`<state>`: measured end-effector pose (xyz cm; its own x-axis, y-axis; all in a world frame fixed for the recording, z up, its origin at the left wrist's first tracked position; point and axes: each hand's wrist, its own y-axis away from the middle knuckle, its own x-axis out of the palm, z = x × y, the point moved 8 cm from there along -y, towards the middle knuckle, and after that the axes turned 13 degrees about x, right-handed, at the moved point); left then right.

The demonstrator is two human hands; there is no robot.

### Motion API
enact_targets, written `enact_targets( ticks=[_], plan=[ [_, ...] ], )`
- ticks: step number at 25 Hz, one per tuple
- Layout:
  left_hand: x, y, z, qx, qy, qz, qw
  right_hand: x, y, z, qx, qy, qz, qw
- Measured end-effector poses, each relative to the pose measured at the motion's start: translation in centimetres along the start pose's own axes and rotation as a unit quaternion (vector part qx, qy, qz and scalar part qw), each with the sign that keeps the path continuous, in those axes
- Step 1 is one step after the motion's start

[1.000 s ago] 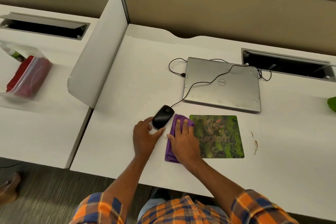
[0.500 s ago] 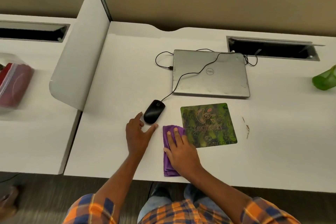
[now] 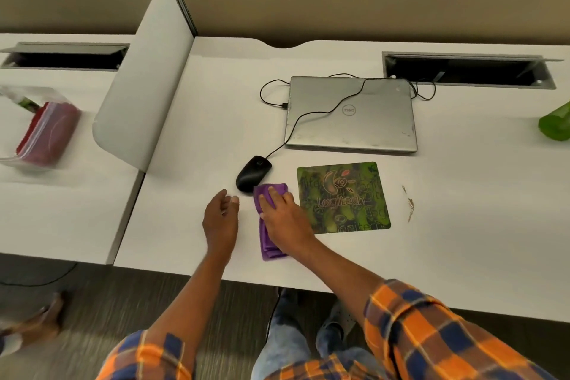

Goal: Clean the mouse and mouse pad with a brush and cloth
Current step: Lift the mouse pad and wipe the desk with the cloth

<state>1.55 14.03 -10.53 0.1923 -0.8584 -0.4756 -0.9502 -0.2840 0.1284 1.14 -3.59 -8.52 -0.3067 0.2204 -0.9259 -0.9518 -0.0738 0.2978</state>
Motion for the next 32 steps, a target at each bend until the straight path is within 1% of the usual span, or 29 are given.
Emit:
enact_targets(
  ticks=[3,5,6,7,9,10,12,14,16,17,19,22,24,26,29,32],
  plan=[
    [-0.2,1.3,0.2,-0.008,0.002,-0.005,1.0,2.4,3.1,0.4,-0.062,0.034,-0.008,0.997],
    [0.0,2.0,0.1,-0.015,-0.001,-0.015,1.0,3.6,6.1,-1.1,-0.096,0.044,-0.009,0.994],
    [0.2,2.3,-0.2,-0.01,-0.015,-0.022,1.0,3.8,7.4,-2.3,-0.1,0.044,-0.01,0.994],
    [0.6,2.8,-0.9,0.008,-0.036,-0.03,0.999,4.0,8.5,-3.6,-0.098,0.042,-0.014,0.994],
    [2.3,4.0,-3.0,0.088,-0.085,-0.029,0.992,4.2,10.8,-6.4,-0.089,0.038,-0.026,0.995],
    [3.8,4.8,-4.2,0.136,-0.109,-0.012,0.985,4.3,11.8,-8.0,-0.086,0.036,-0.033,0.995],
    [7.8,6.7,-6.3,0.209,-0.153,0.059,0.964,4.5,13.8,-11.4,-0.07,0.03,-0.04,0.996],
    [12.2,8.8,-8.2,0.277,-0.2,0.143,0.929,4.2,15.5,-15.1,-0.044,0.025,-0.054,0.997],
    [15.7,10.8,-9.7,0.335,-0.236,0.202,0.89,3.9,16.7,-18.0,-0.018,0.017,-0.062,0.998],
    [17.1,11.5,-10.4,0.345,-0.244,0.219,0.879,3.8,17.1,-19.0,-0.009,0.013,-0.064,0.998],
    [19.3,12.2,-11.9,0.351,-0.246,0.229,0.874,3.8,17.4,-19.8,-0.006,0.006,-0.07,0.997],
    [22.5,12.9,-14.6,0.378,-0.24,0.247,0.859,3.5,17.3,-19.2,-0.014,-0.015,-0.1,0.995],
    [24.7,13.5,-15.7,0.383,-0.262,0.283,0.839,3.2,17.3,-19.1,-0.016,-0.018,-0.12,0.993],
    [26.1,14.0,-15.8,0.368,-0.302,0.306,0.824,3.1,17.5,-19.2,-0.018,-0.012,-0.13,0.991],
    [27.0,14.4,-15.7,0.353,-0.348,0.298,0.816,3.0,17.4,-19.2,-0.023,-0.01,-0.145,0.989],
    [27.3,14.8,-15.8,0.364,-0.361,0.279,0.812,2.8,17.5,-19.2,-0.029,-0.014,-0.157,0.987]
  ],
)
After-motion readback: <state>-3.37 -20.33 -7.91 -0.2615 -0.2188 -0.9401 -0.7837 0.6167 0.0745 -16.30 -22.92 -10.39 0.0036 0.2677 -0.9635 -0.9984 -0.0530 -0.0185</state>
